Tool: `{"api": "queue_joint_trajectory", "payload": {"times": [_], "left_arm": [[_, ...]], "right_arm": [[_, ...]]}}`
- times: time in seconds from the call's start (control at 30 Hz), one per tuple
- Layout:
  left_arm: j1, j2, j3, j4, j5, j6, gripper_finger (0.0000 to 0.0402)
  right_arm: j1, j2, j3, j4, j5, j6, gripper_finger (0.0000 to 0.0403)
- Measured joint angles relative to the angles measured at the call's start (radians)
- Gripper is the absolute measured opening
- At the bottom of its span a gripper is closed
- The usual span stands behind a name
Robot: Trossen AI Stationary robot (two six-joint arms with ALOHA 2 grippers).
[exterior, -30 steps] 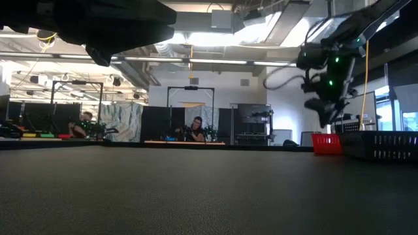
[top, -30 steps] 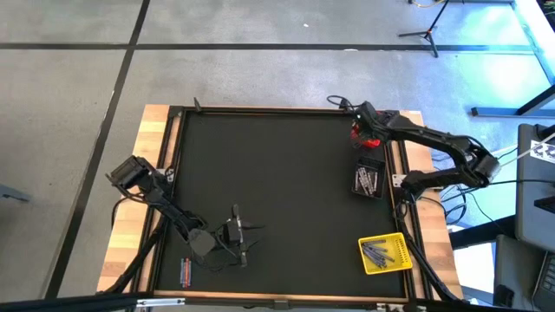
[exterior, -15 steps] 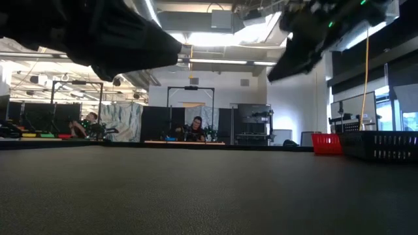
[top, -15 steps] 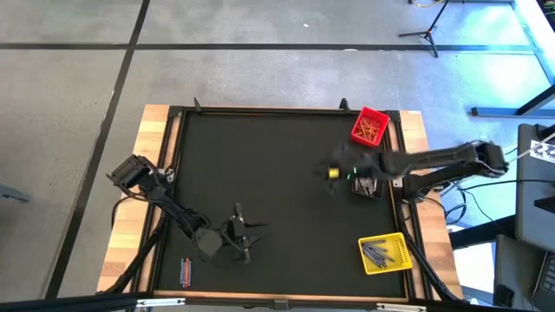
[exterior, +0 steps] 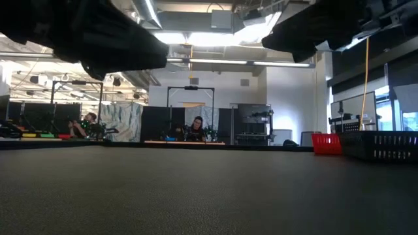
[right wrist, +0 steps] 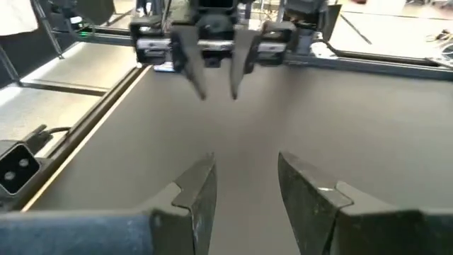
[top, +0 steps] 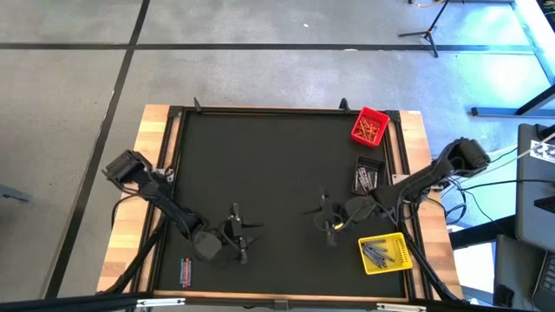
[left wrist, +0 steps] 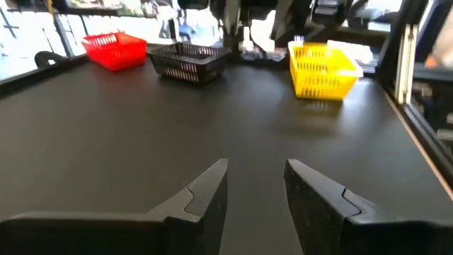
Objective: Sort crayons
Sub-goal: Put the blue crayon into the yellow bin
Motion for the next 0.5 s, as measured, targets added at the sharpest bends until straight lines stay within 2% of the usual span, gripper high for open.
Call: {"api": "queue_joint_trajectory", "payload": {"times": [0.13, 0.23, 0.37, 0.5], "left_arm": [[0.000, -0.082, 0.009, -0.216, 0.051, -0.092, 0.0133], [0.000, -0.161, 0.071, -0.494, 0.130, -0.234, 0.0133], [0.000, -0.208, 0.189, -0.931, 0.281, -0.470, 0.0133], [-0.015, -0.214, 0.319, -1.222, 0.445, -0.799, 0.0132]], "right_arm": [[0.018, 0.058, 0.001, 0.033, -0.007, 0.008, 0.0147], [0.016, 0.085, 0.001, 0.031, 0.009, 0.027, 0.0147], [0.015, 0.097, 0.002, 0.030, 0.031, 0.023, 0.0147], [0.015, 0.097, 0.002, 0.039, 0.087, 0.001, 0.0147]]}}
